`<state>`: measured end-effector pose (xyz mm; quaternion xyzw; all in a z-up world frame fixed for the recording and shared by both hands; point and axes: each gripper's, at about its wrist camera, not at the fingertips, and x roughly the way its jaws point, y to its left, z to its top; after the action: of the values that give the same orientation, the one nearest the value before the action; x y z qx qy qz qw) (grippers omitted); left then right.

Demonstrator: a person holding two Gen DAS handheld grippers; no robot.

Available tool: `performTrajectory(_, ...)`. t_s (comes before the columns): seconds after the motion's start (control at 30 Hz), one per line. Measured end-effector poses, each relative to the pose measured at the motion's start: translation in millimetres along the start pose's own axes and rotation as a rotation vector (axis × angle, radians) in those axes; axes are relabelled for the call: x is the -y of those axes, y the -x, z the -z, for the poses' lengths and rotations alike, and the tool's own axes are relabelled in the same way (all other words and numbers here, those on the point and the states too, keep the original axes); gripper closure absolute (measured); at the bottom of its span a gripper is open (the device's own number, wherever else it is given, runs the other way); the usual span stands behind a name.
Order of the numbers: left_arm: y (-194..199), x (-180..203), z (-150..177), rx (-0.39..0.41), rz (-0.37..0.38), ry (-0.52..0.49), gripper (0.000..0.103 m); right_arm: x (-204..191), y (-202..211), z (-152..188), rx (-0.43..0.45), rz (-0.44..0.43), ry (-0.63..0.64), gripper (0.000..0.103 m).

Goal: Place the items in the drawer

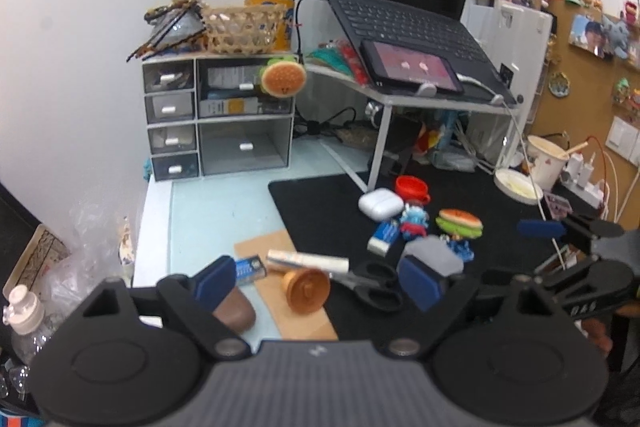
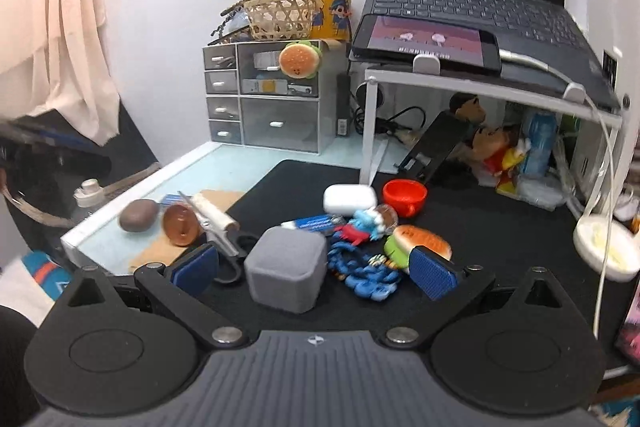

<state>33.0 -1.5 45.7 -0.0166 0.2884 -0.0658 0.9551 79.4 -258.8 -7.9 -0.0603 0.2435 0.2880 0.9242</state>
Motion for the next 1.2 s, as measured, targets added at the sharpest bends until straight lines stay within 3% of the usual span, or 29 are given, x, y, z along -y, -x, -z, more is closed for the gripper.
performTrajectory(0.1, -1.2, -3.2, -21.5, -0.003, 0.031, 0.002, 0.014, 7.0, -4.6, -7.9, -0.003, -0.020, 0.008, 0.000)
performTrajectory(0.27, -3.6, -8.5, -53.7, 0.036, -0.004, 0.010, 0.015, 11.4, -7.2, -18.5, 0.022, -0.029, 0.037, 0.000)
performTrajectory(0.37, -12.8, -13.9, -66.3, 0.020, 0.004, 0.030, 0.017, 11.7, -8.2, -21.4, 0.043, -0.039, 0.054, 0.000)
performTrajectory(0.6, -46.9, -20.3, -80.5, -0.050, -0.033, 0.003, 0.043, 12.4, -10.7, -28.4, 0.092, -0.061, 0.094, 0.000)
performTrajectory(0.77, -74.2, -30.7, -90.2, -0.081, -0.047, 0.012, 0.048, 12.9, -12.4, -33.4, 0.127, -0.077, 0.123, 0.000)
performTrajectory(1.2, -124.5, -39.8, -118.1, -0.090, -0.121, 0.007, 0.054, 16.0, -28.1, 5.7, 0.126, -0.107, 0.011, 0.000)
